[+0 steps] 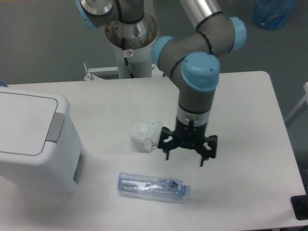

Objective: Open the trash can
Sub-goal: 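Move the open gripper across the table toward the white trash can, then push the gripper against the trash can lid edge to flip it open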

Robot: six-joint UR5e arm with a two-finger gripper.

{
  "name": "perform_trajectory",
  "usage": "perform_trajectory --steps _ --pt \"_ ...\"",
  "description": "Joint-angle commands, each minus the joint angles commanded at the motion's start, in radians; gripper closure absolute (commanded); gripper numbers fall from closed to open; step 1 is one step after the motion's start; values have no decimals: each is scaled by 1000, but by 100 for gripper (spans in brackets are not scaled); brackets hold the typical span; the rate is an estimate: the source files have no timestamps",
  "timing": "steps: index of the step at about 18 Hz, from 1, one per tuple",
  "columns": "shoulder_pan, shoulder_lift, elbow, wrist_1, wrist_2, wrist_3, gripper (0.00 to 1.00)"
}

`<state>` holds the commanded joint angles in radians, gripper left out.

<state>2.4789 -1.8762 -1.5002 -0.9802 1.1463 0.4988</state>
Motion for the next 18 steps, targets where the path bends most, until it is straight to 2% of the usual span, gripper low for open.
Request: perform_trajectory --steps 4,10,14,16,18 --pt "-47 49 3 2 -105 -74 0" --pt "-158 89 -5 2 -106 -95 0" --pt "-182 101 -11 3 -108 -98 0" --pt "-202 118 -50 6 -102 -92 0" --pt "-203 121 -52 11 -100 -100 0"
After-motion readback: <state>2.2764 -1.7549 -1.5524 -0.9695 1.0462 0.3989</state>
